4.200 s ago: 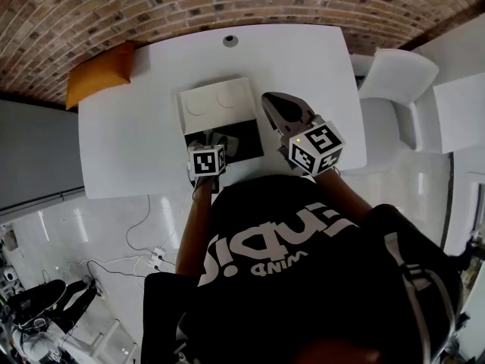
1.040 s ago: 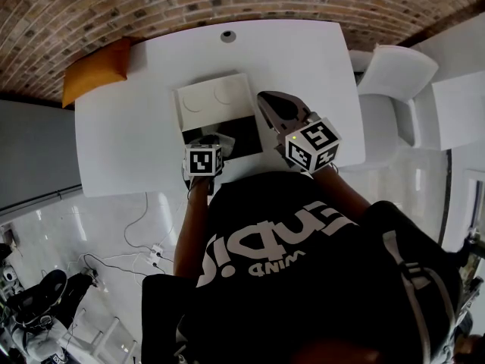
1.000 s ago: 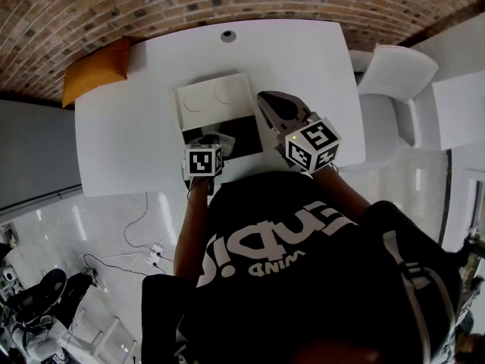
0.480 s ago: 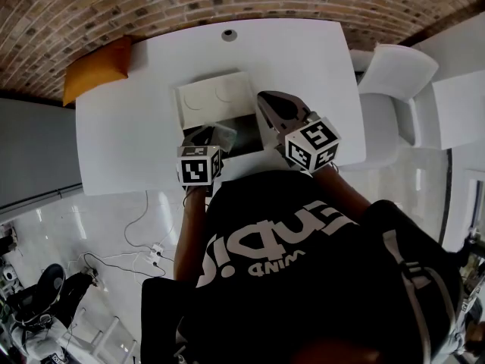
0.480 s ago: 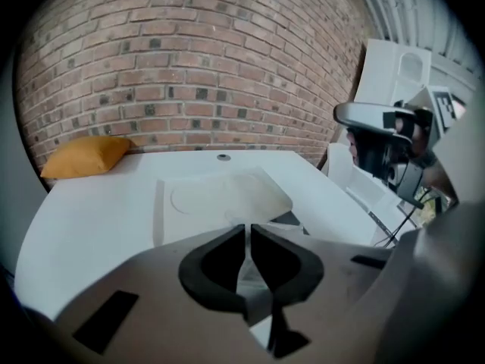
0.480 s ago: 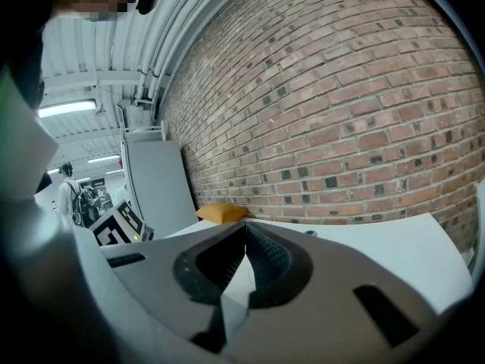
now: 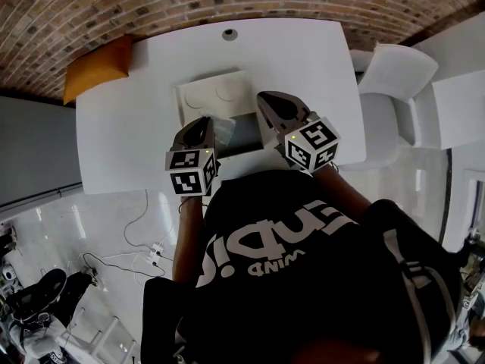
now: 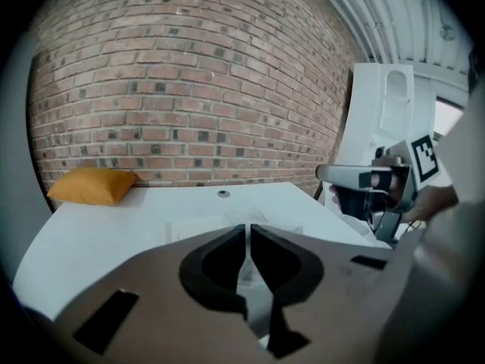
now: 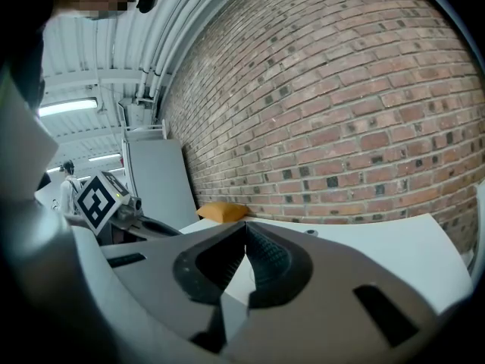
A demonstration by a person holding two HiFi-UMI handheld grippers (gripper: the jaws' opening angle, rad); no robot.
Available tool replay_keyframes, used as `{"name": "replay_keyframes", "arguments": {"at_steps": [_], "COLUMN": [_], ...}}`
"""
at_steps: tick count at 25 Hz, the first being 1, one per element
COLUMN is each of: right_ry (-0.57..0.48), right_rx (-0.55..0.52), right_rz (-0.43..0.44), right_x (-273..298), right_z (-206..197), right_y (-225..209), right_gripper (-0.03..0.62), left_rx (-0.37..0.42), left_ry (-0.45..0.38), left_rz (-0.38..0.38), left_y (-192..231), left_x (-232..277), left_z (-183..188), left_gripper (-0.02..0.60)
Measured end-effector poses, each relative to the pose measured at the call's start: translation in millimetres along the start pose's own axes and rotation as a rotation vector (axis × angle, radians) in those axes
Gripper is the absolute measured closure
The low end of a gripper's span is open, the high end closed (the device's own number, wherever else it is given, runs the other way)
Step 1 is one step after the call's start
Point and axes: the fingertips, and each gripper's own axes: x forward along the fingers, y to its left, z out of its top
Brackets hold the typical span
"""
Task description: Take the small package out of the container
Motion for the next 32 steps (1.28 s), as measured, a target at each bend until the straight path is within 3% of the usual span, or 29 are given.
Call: {"name": "replay_keyframes", "arguments": {"at_steps": [25, 29, 32], "right_ry": [-0.026, -0.059, -0.085], "right_rx": [-0.047, -0.069, -0.074], "right_rz": [0.006, -0.009, -0.021], "right_x": [-3, -7, -11], "right_z": [5, 11, 15], "right_y": [11, 10, 8], "right_gripper": [0.594, 0.594, 0.594], "left_rx": [0.054, 0.053, 0.050], "left_ry": [-0.433, -0.475, -0.449], "left_rz": [0.048, 0.057, 0.056], "left_y": [3, 2, -2], "left_x": [-61, -67, -68], "left_z": [72, 75, 67], "left_gripper": [0.555, 0.557, 0.557]}}
